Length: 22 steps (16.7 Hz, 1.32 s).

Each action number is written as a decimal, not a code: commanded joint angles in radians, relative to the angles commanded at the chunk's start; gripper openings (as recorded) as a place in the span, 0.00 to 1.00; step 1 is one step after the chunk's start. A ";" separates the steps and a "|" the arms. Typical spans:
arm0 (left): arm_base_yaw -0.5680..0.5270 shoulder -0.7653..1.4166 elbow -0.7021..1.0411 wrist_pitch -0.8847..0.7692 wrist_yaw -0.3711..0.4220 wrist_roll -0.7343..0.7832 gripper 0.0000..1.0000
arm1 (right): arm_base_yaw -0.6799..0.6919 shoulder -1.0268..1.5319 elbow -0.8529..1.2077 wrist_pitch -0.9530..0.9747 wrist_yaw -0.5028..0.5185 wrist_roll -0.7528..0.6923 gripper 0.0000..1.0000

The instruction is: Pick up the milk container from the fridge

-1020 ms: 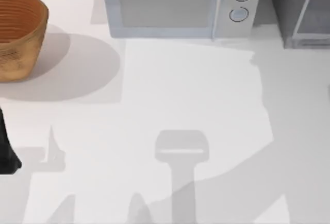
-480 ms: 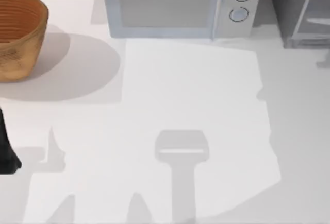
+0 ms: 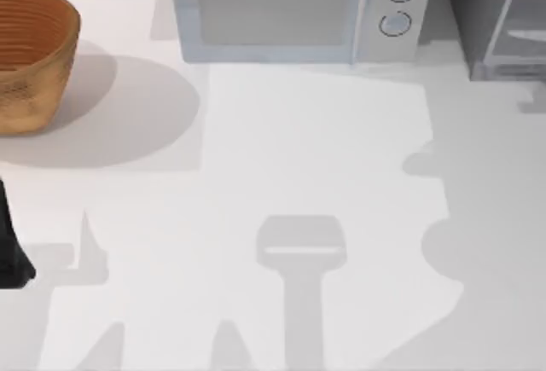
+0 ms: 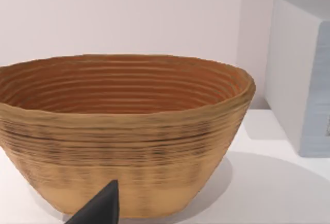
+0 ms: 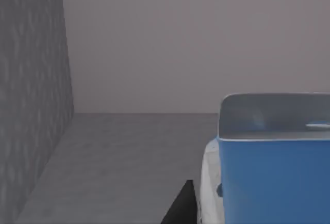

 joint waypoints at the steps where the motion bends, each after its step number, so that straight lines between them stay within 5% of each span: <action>1: 0.000 0.000 0.000 0.000 0.000 0.000 1.00 | 0.008 -0.051 -0.020 -0.030 0.005 -0.001 0.00; 16: 0.000 0.000 0.000 0.000 0.000 0.000 1.00 | 0.181 -1.587 -0.632 -0.921 0.161 -0.006 0.00; 22: 0.000 0.000 0.000 0.000 0.000 0.000 1.00 | 0.233 -1.934 -0.779 -1.153 0.209 -0.012 0.00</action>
